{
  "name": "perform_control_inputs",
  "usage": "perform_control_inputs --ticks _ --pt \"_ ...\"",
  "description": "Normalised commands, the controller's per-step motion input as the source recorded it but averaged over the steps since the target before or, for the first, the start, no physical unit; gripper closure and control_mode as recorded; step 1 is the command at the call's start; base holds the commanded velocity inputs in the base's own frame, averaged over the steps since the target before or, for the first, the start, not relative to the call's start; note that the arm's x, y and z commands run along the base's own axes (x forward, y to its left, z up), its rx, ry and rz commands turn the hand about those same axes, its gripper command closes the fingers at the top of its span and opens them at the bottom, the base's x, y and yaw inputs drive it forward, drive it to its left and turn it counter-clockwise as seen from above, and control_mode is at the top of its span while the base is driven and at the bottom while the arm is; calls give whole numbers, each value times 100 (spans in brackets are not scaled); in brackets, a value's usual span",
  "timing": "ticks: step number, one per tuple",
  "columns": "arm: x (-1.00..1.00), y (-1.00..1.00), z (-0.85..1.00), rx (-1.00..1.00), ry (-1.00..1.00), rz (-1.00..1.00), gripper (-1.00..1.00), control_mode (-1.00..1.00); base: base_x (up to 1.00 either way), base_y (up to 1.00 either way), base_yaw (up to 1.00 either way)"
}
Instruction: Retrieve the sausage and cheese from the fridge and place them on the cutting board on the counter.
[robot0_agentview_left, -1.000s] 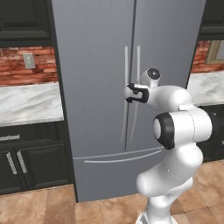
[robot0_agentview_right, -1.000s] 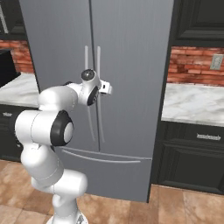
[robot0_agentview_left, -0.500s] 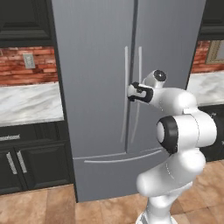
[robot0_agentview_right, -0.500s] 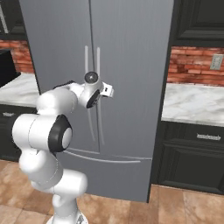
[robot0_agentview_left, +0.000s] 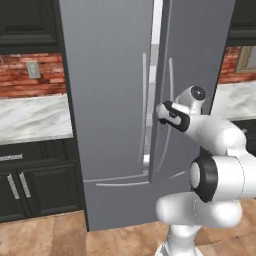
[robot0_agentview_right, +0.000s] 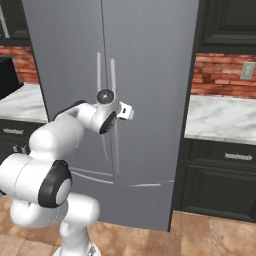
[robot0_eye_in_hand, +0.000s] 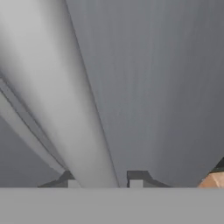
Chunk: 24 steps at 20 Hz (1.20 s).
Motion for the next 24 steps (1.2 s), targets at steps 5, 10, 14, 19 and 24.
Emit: perform_control_inputs --ticks 5,10,14,19,24 --pt "-84 -58 49 3 0 0 100 -100 0 0 0" --pt "-89 -32 63 7 0 0 100 -100 0 0 0" --pt "-75 -2 61 6 0 0 100 -100 0 0 0" --pt "-60 16 42 5 0 0 -100 -100 0 0 0" --pt "-84 20 23 3 0 -1 -100 -100 0 0 0"
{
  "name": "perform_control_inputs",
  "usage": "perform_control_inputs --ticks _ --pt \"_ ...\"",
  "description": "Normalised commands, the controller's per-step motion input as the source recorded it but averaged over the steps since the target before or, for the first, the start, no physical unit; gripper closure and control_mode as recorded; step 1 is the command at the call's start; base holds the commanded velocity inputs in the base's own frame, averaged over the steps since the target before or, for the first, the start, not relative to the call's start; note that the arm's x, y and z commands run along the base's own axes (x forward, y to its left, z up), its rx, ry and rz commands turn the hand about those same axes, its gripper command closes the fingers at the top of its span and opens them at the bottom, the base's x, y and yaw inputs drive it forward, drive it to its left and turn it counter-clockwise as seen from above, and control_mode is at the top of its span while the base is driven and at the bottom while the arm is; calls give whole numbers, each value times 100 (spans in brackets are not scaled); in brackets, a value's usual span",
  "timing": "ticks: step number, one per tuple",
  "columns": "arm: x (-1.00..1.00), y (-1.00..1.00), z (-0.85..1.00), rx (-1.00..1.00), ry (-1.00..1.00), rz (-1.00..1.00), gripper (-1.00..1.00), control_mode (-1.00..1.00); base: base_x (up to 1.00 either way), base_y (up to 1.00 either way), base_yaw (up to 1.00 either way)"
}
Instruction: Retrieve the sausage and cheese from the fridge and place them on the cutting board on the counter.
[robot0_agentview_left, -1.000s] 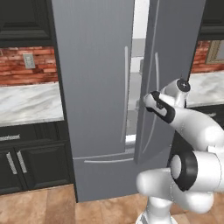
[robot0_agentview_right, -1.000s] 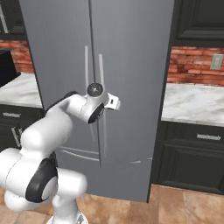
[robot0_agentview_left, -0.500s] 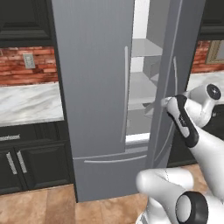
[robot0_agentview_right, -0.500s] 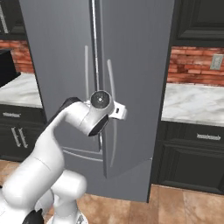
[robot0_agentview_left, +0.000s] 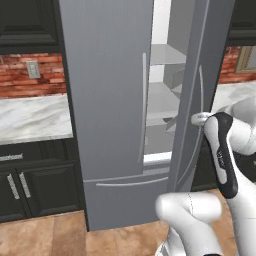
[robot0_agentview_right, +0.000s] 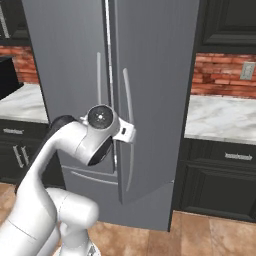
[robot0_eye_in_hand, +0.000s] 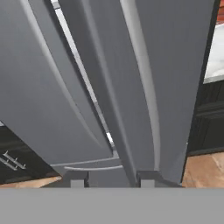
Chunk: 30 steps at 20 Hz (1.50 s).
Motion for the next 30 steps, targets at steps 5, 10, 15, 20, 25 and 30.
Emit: perform_control_inputs --ticks 5,10,15,20,25,30 --pt "-22 79 7 5 5 -14 -100 -100 0 0 0" --pt "32 97 2 9 6 -34 -100 -100 0 0 0" --pt "55 57 8 15 9 -38 -100 -100 0 0 0" --pt "76 6 0 16 6 -40 -100 -100 0 0 0" --pt "63 0 0 24 2 -35 -100 -100 0 0 0" --pt "29 0 -2 20 -1 -18 -100 -100 0 0 0"
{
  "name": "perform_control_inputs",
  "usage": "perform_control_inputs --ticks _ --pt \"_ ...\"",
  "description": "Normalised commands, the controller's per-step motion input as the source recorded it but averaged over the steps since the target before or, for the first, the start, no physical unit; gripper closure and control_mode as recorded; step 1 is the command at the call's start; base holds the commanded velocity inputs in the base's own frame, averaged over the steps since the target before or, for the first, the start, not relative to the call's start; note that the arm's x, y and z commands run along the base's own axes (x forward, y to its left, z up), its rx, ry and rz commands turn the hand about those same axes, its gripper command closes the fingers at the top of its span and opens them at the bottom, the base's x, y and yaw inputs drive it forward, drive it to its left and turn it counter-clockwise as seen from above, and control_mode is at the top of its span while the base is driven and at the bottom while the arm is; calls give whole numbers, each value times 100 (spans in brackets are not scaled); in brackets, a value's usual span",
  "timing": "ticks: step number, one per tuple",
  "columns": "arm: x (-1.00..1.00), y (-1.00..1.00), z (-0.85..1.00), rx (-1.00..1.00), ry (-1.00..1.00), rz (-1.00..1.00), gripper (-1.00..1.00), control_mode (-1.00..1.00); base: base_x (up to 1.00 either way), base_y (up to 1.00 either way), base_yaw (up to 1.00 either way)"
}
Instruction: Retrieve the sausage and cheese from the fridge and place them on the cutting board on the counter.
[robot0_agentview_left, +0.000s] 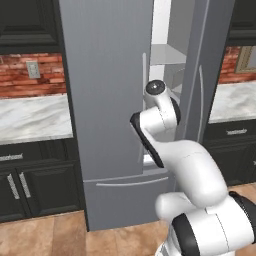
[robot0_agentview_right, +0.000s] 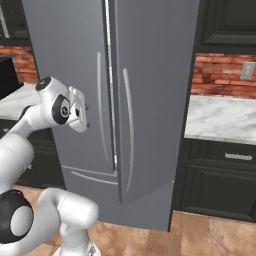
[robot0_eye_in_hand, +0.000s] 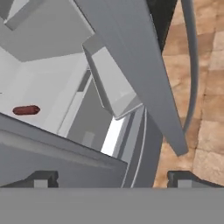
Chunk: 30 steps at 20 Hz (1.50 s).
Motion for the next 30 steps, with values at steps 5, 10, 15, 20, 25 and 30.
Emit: perform_control_inputs --ticks 5,10,15,20,25,30 --pt "40 0 -2 20 -4 -16 -100 -100 0 0 0" --pt "25 -15 -29 18 -16 -20 -100 -100 0 0 0" --pt "13 -22 -26 10 -20 -25 -100 -100 0 0 0" --pt "3 -10 -4 6 -21 -25 -100 -100 0 0 0" --pt "9 -16 -1 2 -8 -21 -100 -100 0 0 0" --pt "5 -21 -2 0 -4 -16 -100 -100 0 0 0"
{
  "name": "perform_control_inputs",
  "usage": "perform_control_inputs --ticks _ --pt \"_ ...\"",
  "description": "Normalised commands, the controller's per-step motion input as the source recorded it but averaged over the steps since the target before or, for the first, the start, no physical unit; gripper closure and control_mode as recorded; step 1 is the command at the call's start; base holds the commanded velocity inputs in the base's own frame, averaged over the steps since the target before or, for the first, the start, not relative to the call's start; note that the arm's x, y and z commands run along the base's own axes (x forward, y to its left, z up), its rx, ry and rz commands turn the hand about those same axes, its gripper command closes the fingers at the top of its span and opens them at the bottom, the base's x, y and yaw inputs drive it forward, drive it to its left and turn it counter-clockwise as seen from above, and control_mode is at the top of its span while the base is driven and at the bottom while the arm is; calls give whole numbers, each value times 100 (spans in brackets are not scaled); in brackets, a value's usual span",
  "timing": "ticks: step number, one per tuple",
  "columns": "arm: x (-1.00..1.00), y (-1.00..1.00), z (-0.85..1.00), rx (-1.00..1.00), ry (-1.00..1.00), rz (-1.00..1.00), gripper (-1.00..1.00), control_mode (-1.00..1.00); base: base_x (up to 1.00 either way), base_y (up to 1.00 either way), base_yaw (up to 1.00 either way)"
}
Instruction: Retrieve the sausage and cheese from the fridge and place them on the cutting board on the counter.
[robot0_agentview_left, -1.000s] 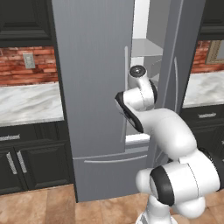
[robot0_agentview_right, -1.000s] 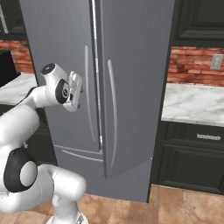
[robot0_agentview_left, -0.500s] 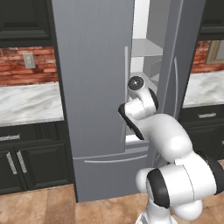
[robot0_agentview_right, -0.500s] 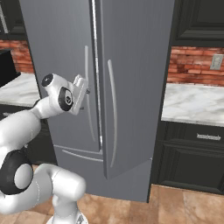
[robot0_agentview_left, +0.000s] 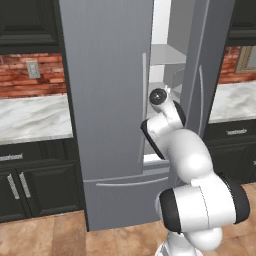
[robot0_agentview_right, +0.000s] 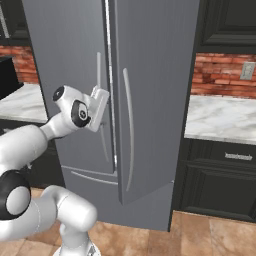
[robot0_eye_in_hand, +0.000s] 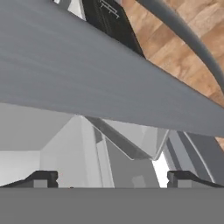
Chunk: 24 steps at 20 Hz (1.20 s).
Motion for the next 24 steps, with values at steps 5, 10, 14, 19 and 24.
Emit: perform_control_inputs --ticks 5,10,14,19,24 --pt "0 -15 -10 0 -4 -14 -100 -100 0 0 0" --pt "-5 -21 -15 0 -6 -12 -100 -100 0 0 0" --pt "-26 -19 -19 2 -8 -11 -100 -100 0 0 0" --pt "-37 -16 -10 6 -10 -9 -100 -100 0 0 0" --pt "-5 -16 -1 5 -10 -9 -100 -100 0 0 0"
